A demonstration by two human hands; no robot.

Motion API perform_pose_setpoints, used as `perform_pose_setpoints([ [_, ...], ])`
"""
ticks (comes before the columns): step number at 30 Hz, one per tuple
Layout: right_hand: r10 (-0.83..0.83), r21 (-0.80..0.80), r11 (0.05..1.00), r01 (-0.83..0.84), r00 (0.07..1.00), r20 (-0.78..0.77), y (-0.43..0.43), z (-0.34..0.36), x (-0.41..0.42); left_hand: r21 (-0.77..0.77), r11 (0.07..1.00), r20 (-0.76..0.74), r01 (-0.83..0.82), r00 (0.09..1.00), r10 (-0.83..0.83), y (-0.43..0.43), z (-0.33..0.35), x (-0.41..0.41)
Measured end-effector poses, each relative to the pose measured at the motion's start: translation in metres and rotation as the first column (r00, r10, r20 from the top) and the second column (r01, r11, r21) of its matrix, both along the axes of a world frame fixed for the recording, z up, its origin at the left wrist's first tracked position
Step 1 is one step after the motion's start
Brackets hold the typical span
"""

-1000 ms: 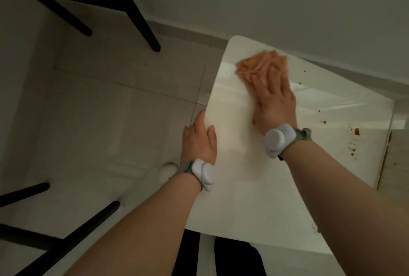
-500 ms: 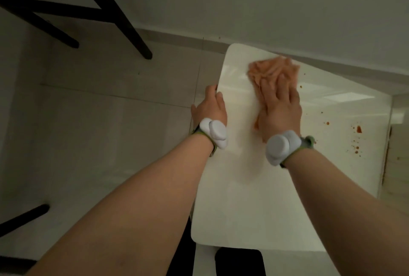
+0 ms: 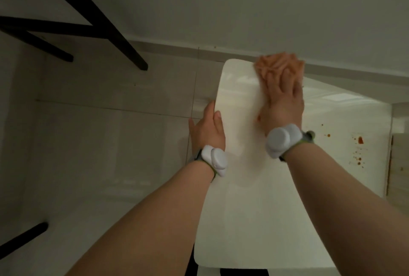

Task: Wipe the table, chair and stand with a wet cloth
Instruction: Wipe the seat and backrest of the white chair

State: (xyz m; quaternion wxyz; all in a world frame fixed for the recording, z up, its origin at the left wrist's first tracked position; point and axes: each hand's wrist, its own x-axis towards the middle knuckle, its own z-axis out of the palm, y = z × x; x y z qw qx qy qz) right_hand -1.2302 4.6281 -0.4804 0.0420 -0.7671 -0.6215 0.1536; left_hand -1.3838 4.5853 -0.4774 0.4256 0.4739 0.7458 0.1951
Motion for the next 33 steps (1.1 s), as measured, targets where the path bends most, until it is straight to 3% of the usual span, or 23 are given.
perform_pose_setpoints([
  [5, 0.308, 0.01, 0.951, -0.308, 0.95, -0.057, -0.006, 0.001, -0.045, 0.046, 0.998, -0.02, 0.043, 0.999, -0.042, 0.001, -0.004, -0.002],
  [7, 0.343, 0.015, 0.939, -0.343, 0.935, -0.086, 0.009, -0.008, -0.037, 0.052, 0.997, -0.031, 0.051, 0.998, -0.049, 0.0, -0.005, 0.0],
  [9, 0.302, 0.039, 0.953, -0.3, 0.951, -0.072, 0.013, -0.019, -0.02, 0.044, 0.998, -0.052, 0.047, 0.998, -0.045, -0.001, -0.01, -0.002],
  [12, 0.1, -0.013, 0.995, -0.1, 0.994, -0.037, -0.001, -0.018, 0.024, 0.097, 0.992, -0.097, 0.078, 0.993, -0.069, 0.0, -0.018, -0.003],
  [15, -0.068, 0.009, 0.998, 0.067, 0.997, 0.032, -0.042, -0.008, 0.044, 0.125, 0.971, -0.324, 0.202, 0.934, -0.153, 0.004, -0.02, 0.0],
  [17, -0.036, 0.02, 0.999, 0.035, 0.999, 0.026, -0.068, -0.007, 0.033, 0.107, 0.953, -0.373, 0.284, 0.9, -0.226, 0.002, -0.013, 0.009],
  [20, 0.166, -0.019, 0.986, -0.167, 0.985, -0.039, -0.065, -0.013, 0.034, 0.177, 0.877, -0.397, 0.446, 0.848, -0.351, -0.005, -0.003, 0.034],
  [22, 0.209, -0.028, 0.977, -0.211, 0.977, -0.039, -0.04, -0.016, 0.06, 0.105, 0.83, -0.394, 0.548, 0.789, -0.472, -0.005, 0.0, 0.06],
  [26, 0.015, -0.086, 0.996, -0.012, 0.999, 0.035, -0.029, -0.015, 0.12, -0.036, 0.814, -0.477, 0.579, 0.706, -0.524, -0.005, -0.004, 0.093],
  [29, -0.141, 0.007, 0.99, 0.141, 0.988, 0.064, -0.069, -0.004, 0.129, -0.045, 0.793, -0.571, 0.607, 0.636, -0.519, -0.009, -0.01, 0.096],
  [33, -0.025, 0.12, 0.992, 0.03, 0.999, -0.036, -0.09, -0.002, 0.091, -0.075, 0.778, -0.632, 0.624, 0.574, -0.521, -0.009, -0.012, 0.097],
])
